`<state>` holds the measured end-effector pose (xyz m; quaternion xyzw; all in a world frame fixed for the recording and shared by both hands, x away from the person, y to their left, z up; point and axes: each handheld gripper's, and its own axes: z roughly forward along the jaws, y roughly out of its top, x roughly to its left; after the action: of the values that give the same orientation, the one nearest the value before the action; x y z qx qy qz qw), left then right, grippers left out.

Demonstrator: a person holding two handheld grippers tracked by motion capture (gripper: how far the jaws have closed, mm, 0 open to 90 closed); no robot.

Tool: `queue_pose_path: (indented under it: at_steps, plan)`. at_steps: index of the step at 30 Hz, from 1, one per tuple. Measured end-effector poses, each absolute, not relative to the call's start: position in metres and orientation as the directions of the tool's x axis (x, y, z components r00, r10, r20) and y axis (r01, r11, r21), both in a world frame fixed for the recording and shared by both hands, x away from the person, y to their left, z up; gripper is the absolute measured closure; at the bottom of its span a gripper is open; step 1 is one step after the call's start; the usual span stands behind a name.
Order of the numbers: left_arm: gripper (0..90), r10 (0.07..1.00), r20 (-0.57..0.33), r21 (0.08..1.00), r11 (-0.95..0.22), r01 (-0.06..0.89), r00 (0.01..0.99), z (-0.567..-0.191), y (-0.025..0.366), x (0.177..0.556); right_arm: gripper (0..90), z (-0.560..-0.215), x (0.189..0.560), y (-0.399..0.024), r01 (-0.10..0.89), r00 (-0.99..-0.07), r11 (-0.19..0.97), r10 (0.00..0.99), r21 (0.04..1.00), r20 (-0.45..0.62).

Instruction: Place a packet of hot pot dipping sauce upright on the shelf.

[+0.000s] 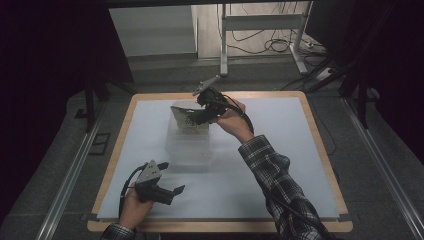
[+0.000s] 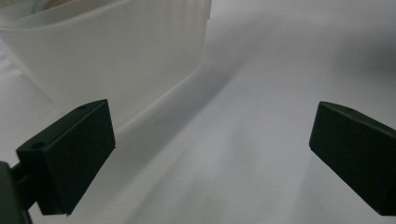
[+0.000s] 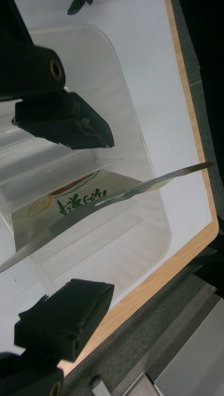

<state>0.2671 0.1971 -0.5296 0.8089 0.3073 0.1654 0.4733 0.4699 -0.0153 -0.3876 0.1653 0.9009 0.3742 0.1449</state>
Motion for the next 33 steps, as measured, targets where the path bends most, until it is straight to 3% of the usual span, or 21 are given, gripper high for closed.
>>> queue_pose_path:
  at_steps: [33]
  plan:
    - [0.3,0.653,-0.033,0.870,-0.354,0.343,0.757,-0.530,0.198,0.268,5.4,-0.380,0.458,-0.056,0.259,-0.873,0.572,0.483,0.779,-0.065]
